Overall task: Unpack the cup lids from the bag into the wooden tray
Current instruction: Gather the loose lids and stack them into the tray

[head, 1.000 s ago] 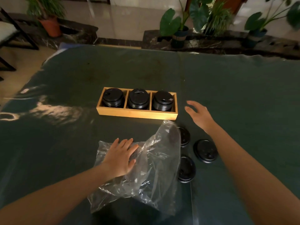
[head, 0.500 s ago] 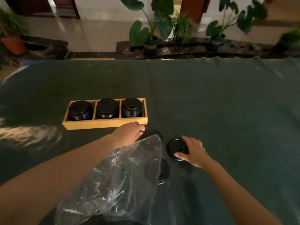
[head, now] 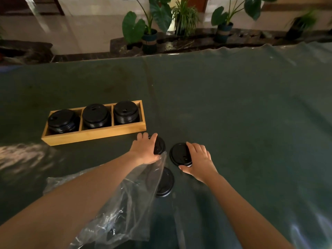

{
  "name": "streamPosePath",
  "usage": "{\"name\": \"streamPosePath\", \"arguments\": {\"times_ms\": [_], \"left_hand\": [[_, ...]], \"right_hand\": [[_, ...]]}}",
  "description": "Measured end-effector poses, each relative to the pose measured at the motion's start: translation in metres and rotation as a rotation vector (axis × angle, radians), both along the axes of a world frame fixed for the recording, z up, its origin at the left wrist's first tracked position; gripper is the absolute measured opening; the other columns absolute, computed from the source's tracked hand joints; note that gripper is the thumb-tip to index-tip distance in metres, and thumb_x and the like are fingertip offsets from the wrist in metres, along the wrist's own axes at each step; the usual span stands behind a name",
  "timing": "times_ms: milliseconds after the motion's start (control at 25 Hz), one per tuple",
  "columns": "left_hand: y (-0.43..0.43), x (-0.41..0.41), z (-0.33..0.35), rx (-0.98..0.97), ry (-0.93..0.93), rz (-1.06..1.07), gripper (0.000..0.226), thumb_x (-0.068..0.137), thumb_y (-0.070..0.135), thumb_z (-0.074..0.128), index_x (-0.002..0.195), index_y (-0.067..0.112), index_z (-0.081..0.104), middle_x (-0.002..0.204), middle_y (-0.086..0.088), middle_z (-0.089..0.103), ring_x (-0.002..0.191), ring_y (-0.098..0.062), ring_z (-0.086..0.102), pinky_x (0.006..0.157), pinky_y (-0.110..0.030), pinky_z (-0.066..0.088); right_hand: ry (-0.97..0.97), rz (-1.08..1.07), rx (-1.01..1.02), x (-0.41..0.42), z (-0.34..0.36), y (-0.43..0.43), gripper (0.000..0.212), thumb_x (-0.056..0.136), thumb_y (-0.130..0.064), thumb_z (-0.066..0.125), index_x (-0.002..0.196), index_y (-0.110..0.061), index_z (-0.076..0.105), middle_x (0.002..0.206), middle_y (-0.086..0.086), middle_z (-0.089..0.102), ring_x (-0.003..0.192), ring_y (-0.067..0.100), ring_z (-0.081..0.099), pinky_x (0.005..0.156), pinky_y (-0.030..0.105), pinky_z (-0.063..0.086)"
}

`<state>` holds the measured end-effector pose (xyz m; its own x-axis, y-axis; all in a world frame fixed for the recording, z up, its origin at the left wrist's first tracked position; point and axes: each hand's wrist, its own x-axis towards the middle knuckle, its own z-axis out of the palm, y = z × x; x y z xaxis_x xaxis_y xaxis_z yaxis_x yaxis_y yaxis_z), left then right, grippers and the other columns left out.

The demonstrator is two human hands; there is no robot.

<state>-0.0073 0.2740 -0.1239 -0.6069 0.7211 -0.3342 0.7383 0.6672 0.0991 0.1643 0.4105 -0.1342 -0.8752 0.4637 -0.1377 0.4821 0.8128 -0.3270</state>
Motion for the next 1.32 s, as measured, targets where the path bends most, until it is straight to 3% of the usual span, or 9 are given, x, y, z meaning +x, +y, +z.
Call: {"name": "streamPosePath", "arguments": {"times_ms": [200, 360, 520, 720, 800, 920, 1040, 1160, 1320], "left_hand": [[-0.008, 0.009, 0.003, 0.171, -0.013, 0.03, 0.089, 0.07, 0.053, 0.068, 0.142, 0.02, 0.027, 0.128, -0.014, 0.041, 0.12, -0.032, 0.034, 0.094, -0.047, 0.04], [-0.024, 0.041, 0.014, 0.38, -0.115, 0.064, 0.089, 0.07, 0.054, 0.067, 0.143, 0.023, 0.026, 0.125, -0.007, 0.039, 0.119, -0.026, 0.031, 0.092, -0.044, 0.046], [-0.054, 0.079, 0.015, 0.362, -0.165, -0.021, 0.093, 0.07, 0.054, 0.064, 0.146, 0.027, 0.017, 0.135, 0.001, 0.035, 0.122, -0.023, 0.029, 0.09, -0.043, 0.05], [-0.071, 0.109, 0.002, 0.357, -0.114, 0.0, 0.096, 0.068, 0.055, 0.065, 0.143, 0.028, 0.013, 0.143, 0.015, 0.033, 0.107, -0.017, 0.035, 0.069, -0.032, 0.052], [-0.075, 0.11, -0.004, 0.366, -0.145, 0.049, 0.106, 0.065, 0.057, 0.071, 0.146, 0.025, 0.01, 0.147, 0.011, 0.03, 0.111, -0.018, 0.035, 0.075, -0.032, 0.052], [-0.08, 0.108, -0.009, 0.31, -0.212, 0.151, 0.123, 0.059, 0.058, 0.077, 0.149, 0.014, 0.006, 0.156, -0.005, 0.017, 0.133, -0.027, 0.024, 0.107, -0.038, 0.035], [-0.087, 0.104, -0.005, 0.268, -0.303, 0.186, 0.128, 0.059, 0.061, 0.077, 0.15, 0.011, 0.002, 0.156, -0.008, 0.011, 0.14, -0.028, 0.014, 0.113, -0.038, 0.023], [-0.091, 0.095, 0.003, 0.279, -0.481, 0.273, 0.111, 0.065, 0.063, 0.07, 0.148, 0.017, 0.013, 0.149, -0.005, 0.018, 0.136, -0.025, 0.023, 0.109, -0.035, 0.028], [-0.083, 0.092, 0.013, 0.311, -0.548, 0.395, 0.052, 0.082, 0.047, 0.061, 0.127, 0.024, 0.046, 0.127, -0.005, 0.034, 0.103, -0.02, 0.051, 0.085, -0.026, 0.04]], "right_hand": [[0.047, -0.023, -0.009, -0.002, -0.007, -0.001, 0.09, 0.077, -0.05, 0.065, 0.147, -0.012, 0.022, 0.141, 0.006, 0.035, 0.129, 0.025, 0.028, 0.112, 0.035, 0.022], [0.244, -0.216, -0.207, 0.003, -0.002, 0.002, 0.087, 0.074, -0.042, 0.073, 0.143, -0.011, 0.03, 0.136, 0.009, 0.041, 0.127, 0.025, 0.03, 0.109, 0.036, 0.03], [0.303, -0.201, -0.225, 0.006, 0.009, -0.009, 0.087, 0.073, -0.043, 0.072, 0.143, -0.014, 0.03, 0.135, 0.006, 0.041, 0.125, 0.022, 0.031, 0.107, 0.036, 0.033], [0.315, -0.067, -0.216, 0.011, 0.018, -0.046, 0.087, 0.07, -0.045, 0.071, 0.143, -0.017, 0.031, 0.133, 0.001, 0.041, 0.123, 0.016, 0.031, 0.106, 0.035, 0.034], [0.321, -0.038, -0.23, 0.016, 0.019, -0.056, 0.087, 0.069, -0.046, 0.07, 0.143, -0.019, 0.031, 0.133, -0.002, 0.041, 0.122, 0.015, 0.031, 0.105, 0.034, 0.035], [0.229, 0.055, -0.316, 0.024, 0.015, -0.069, 0.088, 0.07, -0.044, 0.071, 0.143, -0.022, 0.027, 0.136, -0.003, 0.037, 0.124, 0.015, 0.032, 0.106, 0.037, 0.037], [0.16, 0.096, -0.357, 0.03, 0.01, -0.075, 0.088, 0.071, -0.044, 0.072, 0.143, -0.022, 0.026, 0.138, -0.003, 0.036, 0.127, 0.016, 0.034, 0.108, 0.039, 0.035], [0.113, 0.22, -0.188, 0.032, 0.006, -0.084, 0.088, 0.073, -0.05, 0.068, 0.145, -0.021, 0.025, 0.14, -0.001, 0.035, 0.127, 0.018, 0.033, 0.109, 0.036, 0.029], [0.071, 0.196, -0.139, 0.029, 0.003, -0.096, 0.089, 0.072, -0.049, 0.07, 0.144, -0.024, 0.025, 0.136, 0.0, 0.037, 0.122, 0.02, 0.033, 0.105, 0.036, 0.034]]}}
